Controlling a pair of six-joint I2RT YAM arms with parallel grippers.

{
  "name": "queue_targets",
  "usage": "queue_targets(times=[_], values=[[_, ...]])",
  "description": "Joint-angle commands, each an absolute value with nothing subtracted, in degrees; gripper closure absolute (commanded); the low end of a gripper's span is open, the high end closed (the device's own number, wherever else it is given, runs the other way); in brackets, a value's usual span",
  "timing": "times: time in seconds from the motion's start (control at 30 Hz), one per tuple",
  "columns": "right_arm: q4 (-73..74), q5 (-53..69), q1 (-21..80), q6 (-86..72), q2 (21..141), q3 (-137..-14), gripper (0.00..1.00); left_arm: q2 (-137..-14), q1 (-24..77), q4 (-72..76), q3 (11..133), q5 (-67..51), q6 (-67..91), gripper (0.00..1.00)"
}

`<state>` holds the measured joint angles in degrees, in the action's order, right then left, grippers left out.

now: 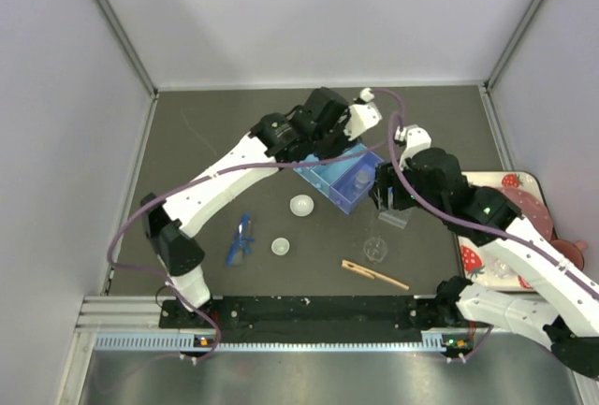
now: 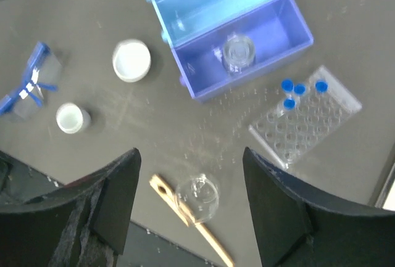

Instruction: Organize the chemistry lab equipment

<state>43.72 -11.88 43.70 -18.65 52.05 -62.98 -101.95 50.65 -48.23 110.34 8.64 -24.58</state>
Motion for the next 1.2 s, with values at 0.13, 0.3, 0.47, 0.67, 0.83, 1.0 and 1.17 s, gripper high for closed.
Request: queue_targets(times=[0.13,0.3,0.47,0.67,0.83,1.0,1.17], values=[[52.4,-10.4,43.3,-23.5,55.5,-55.3,0.32,-86.0,49.7,-43.9,92.1,22.1,1.6,0.5],[52.9,-10.2,43.3,-26.3,54.2,-51.8,0.32,-79.5,48.3,-42.3,82.2,24.1,8.0,0.51],[53.6,-11.2,44.0,-29.2,54.1,-49.6,0.32,-74.3,46.9,-39.7,74.6,24.2,12.3,0.5],[53.8,-11.8,44.0,-32.0,55.6,-49.4,0.33,-71.5,40.9,-38.1,67.8,21.1,16.4,0.52],[53.0,-10.9,44.0,-34.4,56.8,-47.3,0.34,-67.3,38.3,-36.3,63.5,16.6,20.6,0.52],[51.9,-10.6,44.0,-37.1,57.2,-45.5,0.37,-64.5,37.4,-38.6,62.8,15.6,23.5,0.5],[50.0,-9.3,44.0,-38.7,58.9,-43.4,0.41,-60.9,37.4,-38.7,62.4,15.8,23.9,0.5]])
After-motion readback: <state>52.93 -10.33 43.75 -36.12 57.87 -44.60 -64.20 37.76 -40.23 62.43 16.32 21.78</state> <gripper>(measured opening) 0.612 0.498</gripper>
